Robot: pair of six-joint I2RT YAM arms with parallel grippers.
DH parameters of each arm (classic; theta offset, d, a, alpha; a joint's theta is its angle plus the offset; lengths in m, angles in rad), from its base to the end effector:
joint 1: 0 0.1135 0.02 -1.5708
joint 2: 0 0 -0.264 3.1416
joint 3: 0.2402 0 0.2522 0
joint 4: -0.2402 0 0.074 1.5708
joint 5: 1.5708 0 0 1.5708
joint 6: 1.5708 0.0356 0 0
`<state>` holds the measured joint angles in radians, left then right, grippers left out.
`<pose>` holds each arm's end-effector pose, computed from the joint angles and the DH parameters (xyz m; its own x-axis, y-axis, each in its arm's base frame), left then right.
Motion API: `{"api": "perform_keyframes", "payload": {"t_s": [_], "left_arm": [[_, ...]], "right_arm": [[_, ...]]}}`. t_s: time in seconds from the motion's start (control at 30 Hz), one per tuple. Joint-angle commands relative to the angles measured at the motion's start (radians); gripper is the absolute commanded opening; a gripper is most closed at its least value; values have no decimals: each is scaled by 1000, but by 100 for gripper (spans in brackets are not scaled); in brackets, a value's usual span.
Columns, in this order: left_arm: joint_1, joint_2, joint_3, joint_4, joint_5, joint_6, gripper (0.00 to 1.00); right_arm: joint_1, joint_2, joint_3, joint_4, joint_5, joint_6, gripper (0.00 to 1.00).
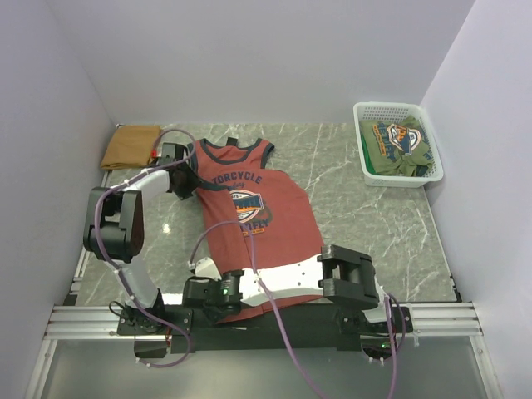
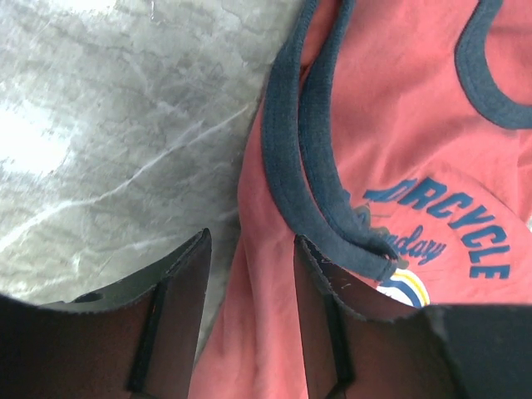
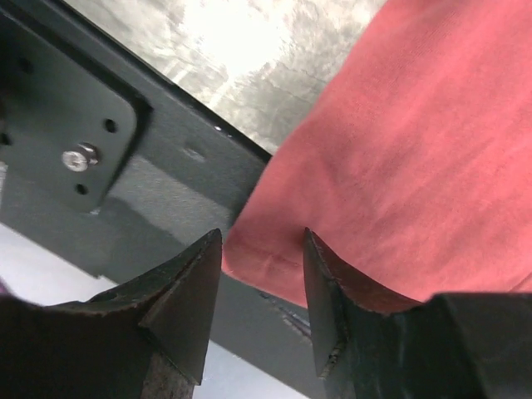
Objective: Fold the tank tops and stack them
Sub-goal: Fold the tank top
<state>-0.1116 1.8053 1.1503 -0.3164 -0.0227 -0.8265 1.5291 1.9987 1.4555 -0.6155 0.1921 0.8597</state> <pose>0.3717 -0.0408 0.1781 -0.6284 -0.6695 -0.3960 -0.5367 0.7417 -0.4023 0.0240 0.4133 0.1786 -0.7656 -0.5086 -0.3940 -0.6091 0.7702 0.1893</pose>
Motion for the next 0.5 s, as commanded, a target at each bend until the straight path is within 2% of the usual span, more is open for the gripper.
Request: {"api": "perform_keyframes", "payload": {"t_s": [0.0, 0.03, 0.13, 0.17, 0.2, 0.23, 0.33, 0.47], "left_arm": [[3, 29, 17, 45, 10, 17, 50], [3, 48, 22, 45, 6, 17, 49], [3, 83, 42, 46, -8, 9, 44], [3, 92, 49, 42, -11, 7, 36], [3, 106, 67, 39, -22, 4, 30], [3, 114, 80, 36, -26, 4, 18], [3, 143, 135, 14, -40, 1, 5], [3, 172, 231, -36, -74, 12, 1]], "right_arm": [[-6, 6, -1, 6, -16, -25, 50], [-9, 2, -33, 17, -23, -27, 48], [-15, -26, -96, 46, -30, -27, 28], [-15, -37, -113, 52, -28, -28, 17], [-17, -69, -150, 72, -29, -31, 14], [-15, -86, -167, 86, -37, -37, 9], [-15, -147, -213, 125, -74, -71, 7], [-15, -181, -204, 135, -134, -105, 6]]}}
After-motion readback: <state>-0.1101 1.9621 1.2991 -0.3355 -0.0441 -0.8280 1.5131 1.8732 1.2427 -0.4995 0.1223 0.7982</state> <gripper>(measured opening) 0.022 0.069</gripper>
